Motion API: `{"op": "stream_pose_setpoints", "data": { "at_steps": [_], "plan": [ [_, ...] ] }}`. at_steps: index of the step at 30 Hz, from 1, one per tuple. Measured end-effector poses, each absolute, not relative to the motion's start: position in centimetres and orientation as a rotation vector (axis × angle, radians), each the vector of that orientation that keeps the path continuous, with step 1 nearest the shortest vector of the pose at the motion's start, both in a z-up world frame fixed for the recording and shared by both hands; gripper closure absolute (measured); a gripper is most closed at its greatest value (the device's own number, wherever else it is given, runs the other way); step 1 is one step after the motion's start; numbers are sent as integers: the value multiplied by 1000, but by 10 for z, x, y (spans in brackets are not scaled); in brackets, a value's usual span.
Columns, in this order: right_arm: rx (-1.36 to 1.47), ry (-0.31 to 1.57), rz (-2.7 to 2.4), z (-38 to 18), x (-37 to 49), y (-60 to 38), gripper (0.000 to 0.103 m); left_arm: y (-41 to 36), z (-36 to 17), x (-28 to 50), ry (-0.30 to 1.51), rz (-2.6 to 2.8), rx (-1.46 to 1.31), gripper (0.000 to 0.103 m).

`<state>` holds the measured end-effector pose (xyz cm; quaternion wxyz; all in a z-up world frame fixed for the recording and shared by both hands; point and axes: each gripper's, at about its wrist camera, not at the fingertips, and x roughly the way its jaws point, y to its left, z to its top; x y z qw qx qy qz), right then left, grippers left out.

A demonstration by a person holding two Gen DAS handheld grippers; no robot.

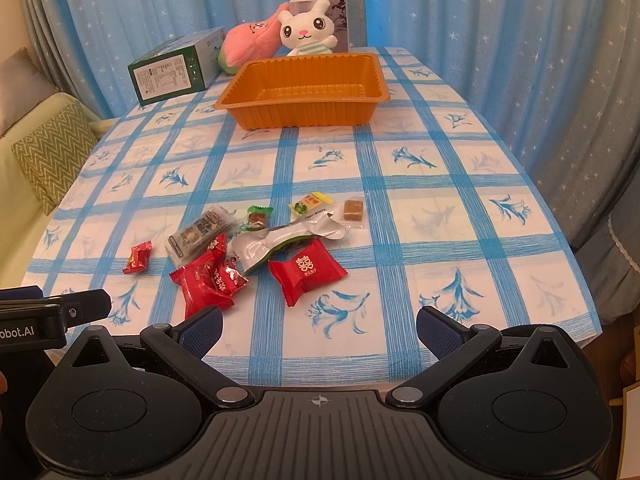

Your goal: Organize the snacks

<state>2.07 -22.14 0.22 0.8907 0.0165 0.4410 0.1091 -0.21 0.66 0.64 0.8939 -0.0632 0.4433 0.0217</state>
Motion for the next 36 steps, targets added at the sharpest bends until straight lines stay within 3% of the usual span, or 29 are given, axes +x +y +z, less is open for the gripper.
{"op": "stream_pose_setpoints", "data": {
  "at_steps": [8,17,18,20,24,29,36],
  "plan": [
    [51,906,208,0,23,-222,1,7,6,-1,920,50,-129,1],
    [130,891,188,-13,40,-233,1,17,-10,14,942,60,-144,8],
    [147,891,193,-14,42,-233,3,18,-11,16,944,63,-143,9],
    [168,907,205,-19,51,-231,18,21,-13,22,948,63,-143,12],
    [199,930,209,-30,64,-225,23,24,-18,32,952,57,-134,15],
    [262,940,198,-44,81,-218,37,32,-27,50,969,51,-145,20],
    [358,969,137,-63,103,-220,44,38,-36,63,983,54,-162,20]
  ]
}}
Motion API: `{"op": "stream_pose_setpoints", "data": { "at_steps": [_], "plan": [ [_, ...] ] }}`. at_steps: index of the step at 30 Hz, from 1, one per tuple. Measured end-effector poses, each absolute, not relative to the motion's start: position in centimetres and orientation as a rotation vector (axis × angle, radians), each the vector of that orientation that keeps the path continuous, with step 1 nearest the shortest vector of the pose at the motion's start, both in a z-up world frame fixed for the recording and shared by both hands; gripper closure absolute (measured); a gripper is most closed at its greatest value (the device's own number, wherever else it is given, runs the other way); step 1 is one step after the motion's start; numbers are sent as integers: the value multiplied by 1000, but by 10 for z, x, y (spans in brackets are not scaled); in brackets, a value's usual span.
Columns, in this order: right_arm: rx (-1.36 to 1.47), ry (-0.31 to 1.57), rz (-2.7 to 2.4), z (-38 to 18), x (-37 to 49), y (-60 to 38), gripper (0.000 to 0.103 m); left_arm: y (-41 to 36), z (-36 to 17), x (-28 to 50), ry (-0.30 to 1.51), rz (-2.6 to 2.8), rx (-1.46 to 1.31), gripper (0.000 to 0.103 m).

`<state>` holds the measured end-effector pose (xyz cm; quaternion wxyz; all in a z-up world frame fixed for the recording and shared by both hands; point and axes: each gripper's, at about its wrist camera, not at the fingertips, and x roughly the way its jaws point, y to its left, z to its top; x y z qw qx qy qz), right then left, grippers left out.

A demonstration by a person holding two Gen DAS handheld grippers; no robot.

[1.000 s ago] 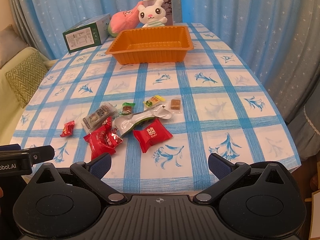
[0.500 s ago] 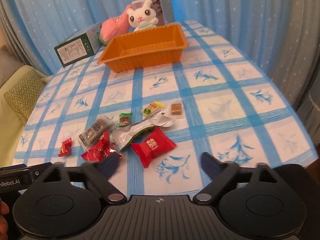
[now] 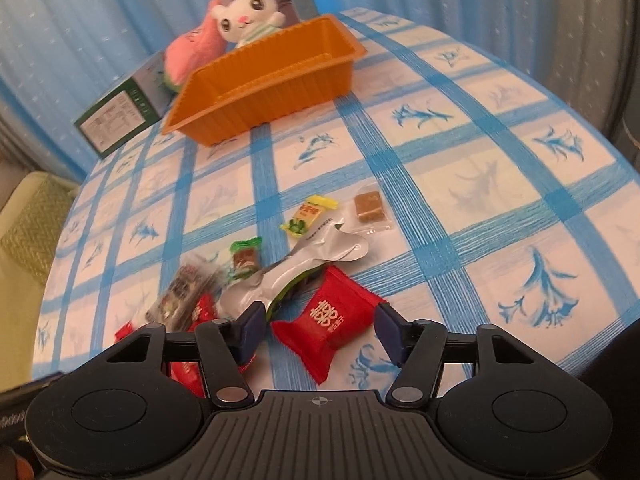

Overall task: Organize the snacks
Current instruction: 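Grasp the small red candy with the left tool while the right tool grasps the large red candy, then carry both red candies to the orange tray and open both tools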

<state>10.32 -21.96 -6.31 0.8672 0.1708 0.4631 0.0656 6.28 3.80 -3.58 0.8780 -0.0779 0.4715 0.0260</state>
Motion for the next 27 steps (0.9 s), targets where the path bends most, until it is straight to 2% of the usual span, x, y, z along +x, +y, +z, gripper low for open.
{"op": "stream_pose_setpoints", "data": {
  "at_steps": [6,15,19,24,26,27],
  "plan": [
    [273,977,106,-72,111,-213,48,38,-44,68,1001,38,-168,20],
    [133,980,116,-80,109,-202,74,42,-51,75,1011,42,-181,20],
    [128,961,111,-77,105,-206,77,45,-56,80,1013,43,-188,21],
    [131,934,106,-69,101,-211,77,51,-63,89,1002,61,-196,35],
    [131,926,105,-67,101,-213,77,53,-66,94,997,73,-199,47],
    [133,924,105,-66,102,-213,77,55,-67,95,995,78,-198,50]
  ]
}}
